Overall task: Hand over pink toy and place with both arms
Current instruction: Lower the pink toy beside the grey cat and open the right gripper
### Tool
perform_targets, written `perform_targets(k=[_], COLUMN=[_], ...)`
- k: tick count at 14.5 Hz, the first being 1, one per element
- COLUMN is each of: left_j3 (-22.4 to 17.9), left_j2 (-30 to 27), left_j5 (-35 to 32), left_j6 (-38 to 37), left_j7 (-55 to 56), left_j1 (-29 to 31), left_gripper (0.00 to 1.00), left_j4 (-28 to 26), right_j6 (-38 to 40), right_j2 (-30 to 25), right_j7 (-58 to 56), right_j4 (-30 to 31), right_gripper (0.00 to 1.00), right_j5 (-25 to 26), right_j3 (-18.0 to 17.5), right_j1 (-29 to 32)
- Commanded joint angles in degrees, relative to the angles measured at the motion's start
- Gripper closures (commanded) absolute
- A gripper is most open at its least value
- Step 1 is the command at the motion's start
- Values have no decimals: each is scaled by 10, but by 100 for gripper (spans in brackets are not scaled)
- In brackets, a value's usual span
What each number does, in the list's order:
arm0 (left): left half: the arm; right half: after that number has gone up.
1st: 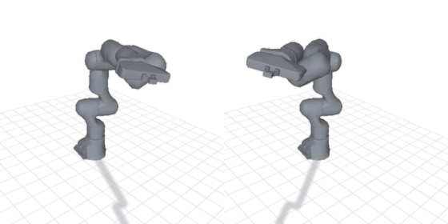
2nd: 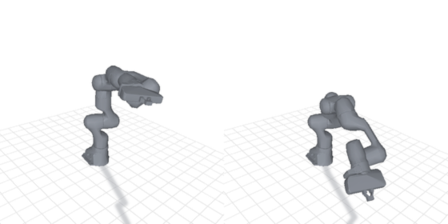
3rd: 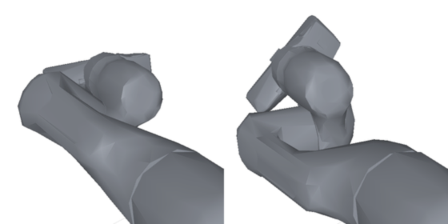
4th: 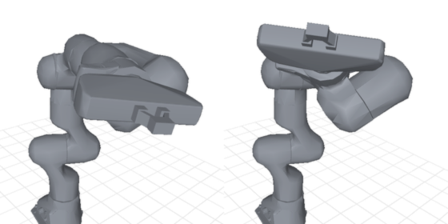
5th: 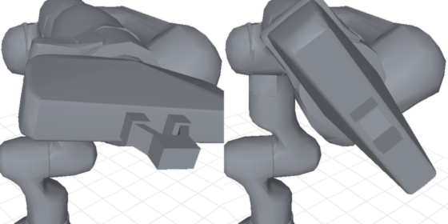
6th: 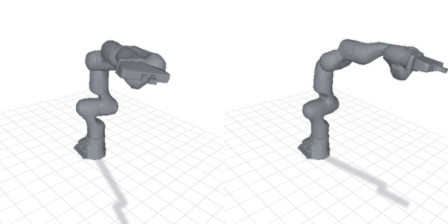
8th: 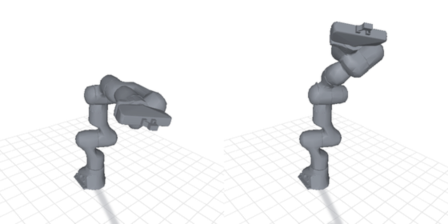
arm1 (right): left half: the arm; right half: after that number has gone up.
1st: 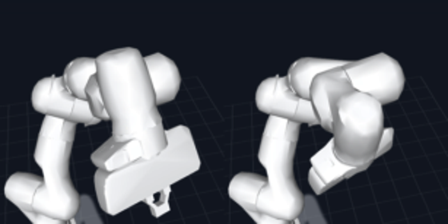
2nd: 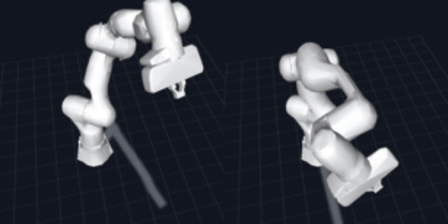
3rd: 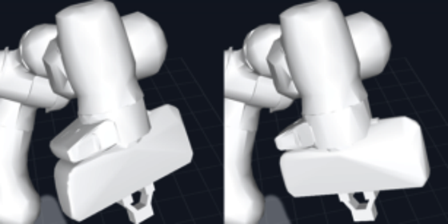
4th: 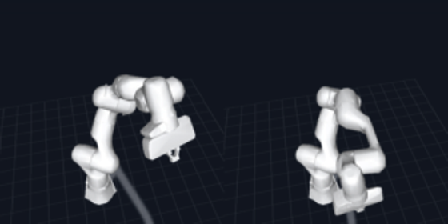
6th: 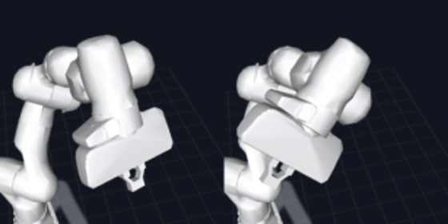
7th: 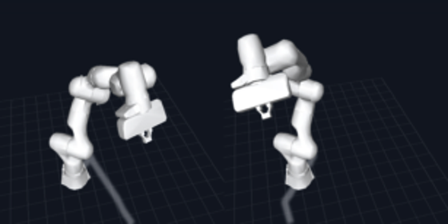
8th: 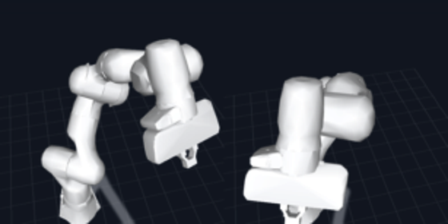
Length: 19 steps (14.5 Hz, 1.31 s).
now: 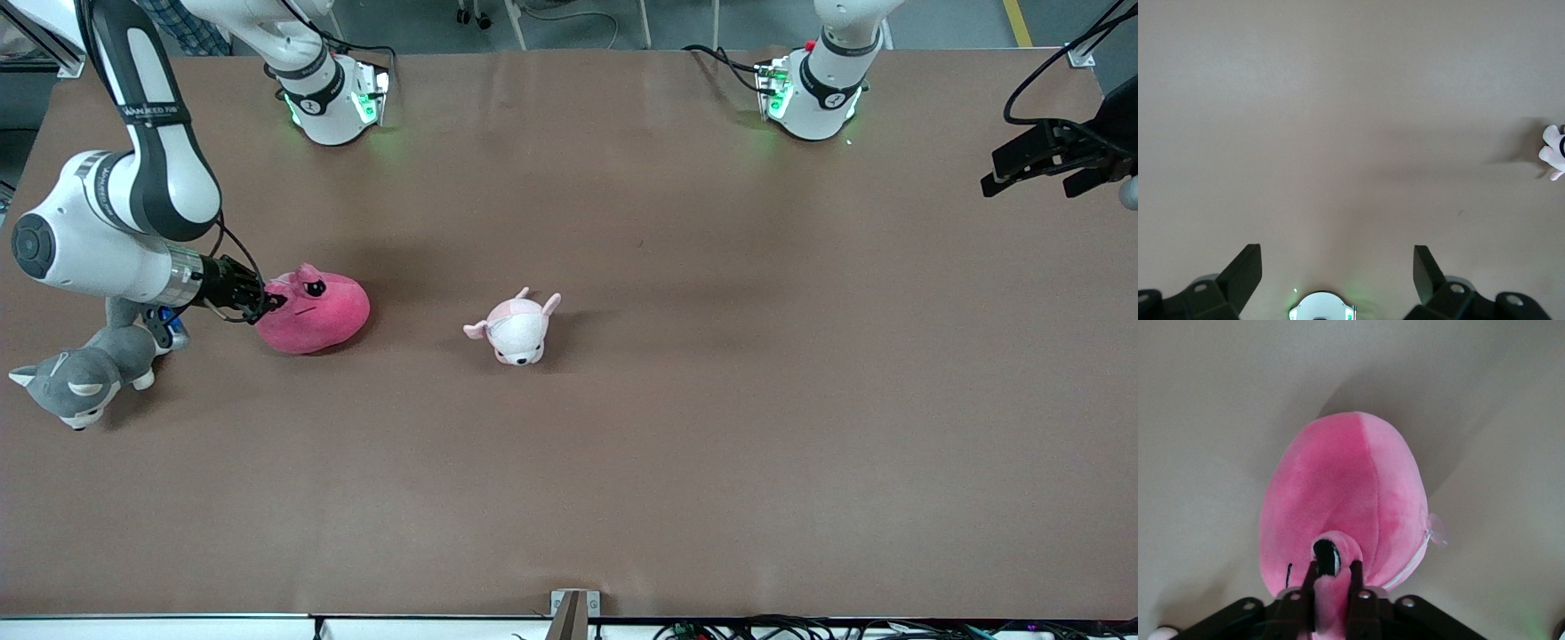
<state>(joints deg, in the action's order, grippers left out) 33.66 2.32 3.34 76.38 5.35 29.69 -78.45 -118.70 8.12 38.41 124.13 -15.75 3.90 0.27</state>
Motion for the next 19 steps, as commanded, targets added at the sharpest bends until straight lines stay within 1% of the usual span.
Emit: perform_targets(k=[1, 3, 5, 6, 7, 8, 9, 11, 12, 14, 16, 18, 19], left_j3=[4, 4, 3, -1, -1, -1, 0, 4, 4, 3, 0, -1, -1], left_j2=[-38, -49, -79, -87, -86, -83, -81, -80, -80, -79, -75, -75, -73], left_j5=[-3, -4, -4, -4, -4, -4, -4, -5, -4, -4, -3, -2, -3], left_j6=[17, 24, 54, 64, 64, 64, 65, 65, 64, 64, 65, 65, 64], left_j7=[-44, -46, -46, -49, -48, -48, -48, -47, -47, -47, -47, -48, -47], left_j1=[26, 27, 27, 27, 27, 27, 27, 26, 26, 27, 27, 28, 28], left_gripper=[0, 0, 0, 0, 0, 0, 0, 0, 0, 0, 0, 0, 0], left_j4=[-35, -42, -88, -98, -96, -93, -87, -81, -81, -81, -80, -79, -75], right_j6=[-13, -6, 23, 42, 57, 72, 94, 109, 110, 136, 178, 213, 220], right_j2=[-23, -23, -23, -22, -21, -17, -15, -13, -13, -13, -13, -12, -8], right_j7=[-20, -33, -68, -89, -129, -163, -211, -310, -349, -414, -444, -444, -444], right_j4=[16, -14, -55, -83, -111, -134, -158, -196, -211, -240, -273, -308, -315], right_gripper=[0, 0, 0, 0, 0, 0, 0, 0, 0, 0, 0, 0, 0], right_j5=[-10, -9, -4, -1, 10, 31, 64, 113, 130, 160, 171, 184, 186], right_j3=[-13, -13, -13, -13, -13, -13, -13, -13, -12, -12, -12, -12, -12], right_j1=[13, 10, 10, 11, 12, 13, 15, 16, 17, 23, 24, 23, 21])
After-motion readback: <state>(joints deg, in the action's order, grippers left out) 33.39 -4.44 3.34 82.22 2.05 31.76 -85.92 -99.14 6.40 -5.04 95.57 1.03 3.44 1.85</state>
